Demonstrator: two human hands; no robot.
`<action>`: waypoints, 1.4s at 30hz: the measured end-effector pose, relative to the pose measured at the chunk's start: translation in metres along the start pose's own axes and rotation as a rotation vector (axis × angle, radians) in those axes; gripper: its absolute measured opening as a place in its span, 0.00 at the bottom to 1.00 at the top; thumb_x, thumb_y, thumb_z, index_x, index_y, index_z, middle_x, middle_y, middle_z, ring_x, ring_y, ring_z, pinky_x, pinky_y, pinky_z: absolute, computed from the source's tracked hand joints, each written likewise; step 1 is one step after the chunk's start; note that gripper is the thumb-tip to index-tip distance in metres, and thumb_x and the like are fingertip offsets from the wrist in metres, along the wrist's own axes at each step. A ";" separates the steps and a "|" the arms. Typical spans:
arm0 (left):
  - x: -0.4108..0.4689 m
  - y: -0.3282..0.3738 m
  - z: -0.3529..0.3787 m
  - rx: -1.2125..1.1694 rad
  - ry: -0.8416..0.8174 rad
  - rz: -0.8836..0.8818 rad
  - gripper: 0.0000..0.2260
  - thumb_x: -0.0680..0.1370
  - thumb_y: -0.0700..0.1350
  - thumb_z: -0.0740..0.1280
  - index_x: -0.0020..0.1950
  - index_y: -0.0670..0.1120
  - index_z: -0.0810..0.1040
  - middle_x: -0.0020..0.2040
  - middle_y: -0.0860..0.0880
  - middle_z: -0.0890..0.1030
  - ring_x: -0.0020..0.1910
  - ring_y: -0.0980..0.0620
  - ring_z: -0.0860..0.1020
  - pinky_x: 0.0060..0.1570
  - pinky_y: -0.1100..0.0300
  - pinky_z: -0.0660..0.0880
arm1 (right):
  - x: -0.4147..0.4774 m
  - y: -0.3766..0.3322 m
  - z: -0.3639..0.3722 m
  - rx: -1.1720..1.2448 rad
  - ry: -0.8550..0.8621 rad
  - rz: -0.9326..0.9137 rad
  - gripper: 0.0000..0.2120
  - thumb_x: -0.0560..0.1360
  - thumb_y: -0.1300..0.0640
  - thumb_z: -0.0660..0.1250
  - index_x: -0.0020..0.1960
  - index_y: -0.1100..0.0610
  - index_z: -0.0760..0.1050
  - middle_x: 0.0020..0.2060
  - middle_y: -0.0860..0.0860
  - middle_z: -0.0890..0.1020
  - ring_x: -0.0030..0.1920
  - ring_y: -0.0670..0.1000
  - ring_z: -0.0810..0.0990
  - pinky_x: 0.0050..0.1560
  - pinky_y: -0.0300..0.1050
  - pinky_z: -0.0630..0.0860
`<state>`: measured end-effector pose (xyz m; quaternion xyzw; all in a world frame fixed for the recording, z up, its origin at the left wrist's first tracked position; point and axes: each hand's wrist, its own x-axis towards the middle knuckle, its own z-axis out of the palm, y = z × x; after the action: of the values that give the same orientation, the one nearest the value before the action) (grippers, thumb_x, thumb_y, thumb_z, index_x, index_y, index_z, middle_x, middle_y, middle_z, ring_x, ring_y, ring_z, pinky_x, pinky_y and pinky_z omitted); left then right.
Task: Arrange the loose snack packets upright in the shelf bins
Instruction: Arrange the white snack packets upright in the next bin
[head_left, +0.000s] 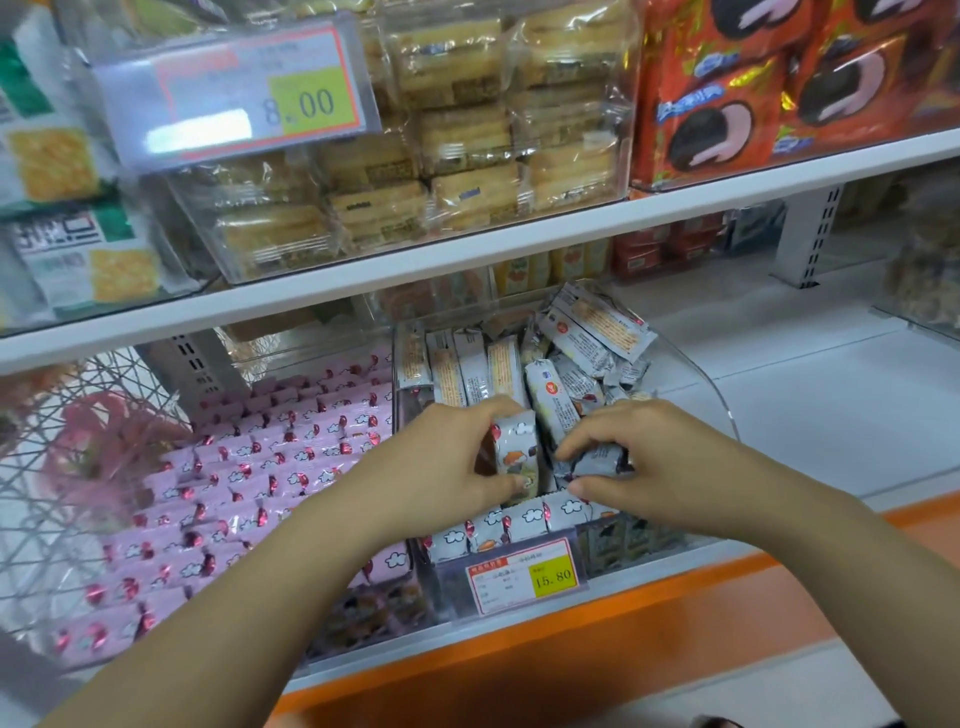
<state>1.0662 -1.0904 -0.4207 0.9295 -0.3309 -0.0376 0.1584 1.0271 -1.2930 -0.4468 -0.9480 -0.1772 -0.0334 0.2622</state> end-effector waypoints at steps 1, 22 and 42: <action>0.000 -0.001 0.002 0.034 -0.018 -0.011 0.21 0.76 0.51 0.69 0.67 0.53 0.69 0.26 0.57 0.72 0.27 0.66 0.72 0.25 0.72 0.63 | 0.000 0.000 0.000 0.005 0.000 0.003 0.13 0.73 0.47 0.69 0.57 0.46 0.78 0.52 0.38 0.79 0.54 0.37 0.73 0.58 0.34 0.69; 0.013 -0.021 -0.016 0.066 -0.175 0.040 0.15 0.81 0.55 0.55 0.40 0.47 0.69 0.32 0.52 0.67 0.30 0.57 0.65 0.33 0.61 0.62 | -0.001 0.006 0.000 -0.010 0.065 -0.005 0.11 0.73 0.50 0.70 0.55 0.47 0.79 0.48 0.37 0.79 0.48 0.35 0.74 0.48 0.22 0.67; 0.004 -0.036 -0.022 0.051 0.662 -0.170 0.14 0.81 0.45 0.61 0.64 0.41 0.75 0.53 0.39 0.80 0.51 0.40 0.76 0.40 0.60 0.61 | 0.013 0.006 0.009 0.032 0.213 0.044 0.10 0.73 0.53 0.71 0.55 0.48 0.80 0.41 0.35 0.75 0.45 0.39 0.76 0.46 0.37 0.74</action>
<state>1.0952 -1.0609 -0.4107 0.9192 -0.1836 0.2616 0.2301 1.0408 -1.2896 -0.4555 -0.9384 -0.1282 -0.1253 0.2956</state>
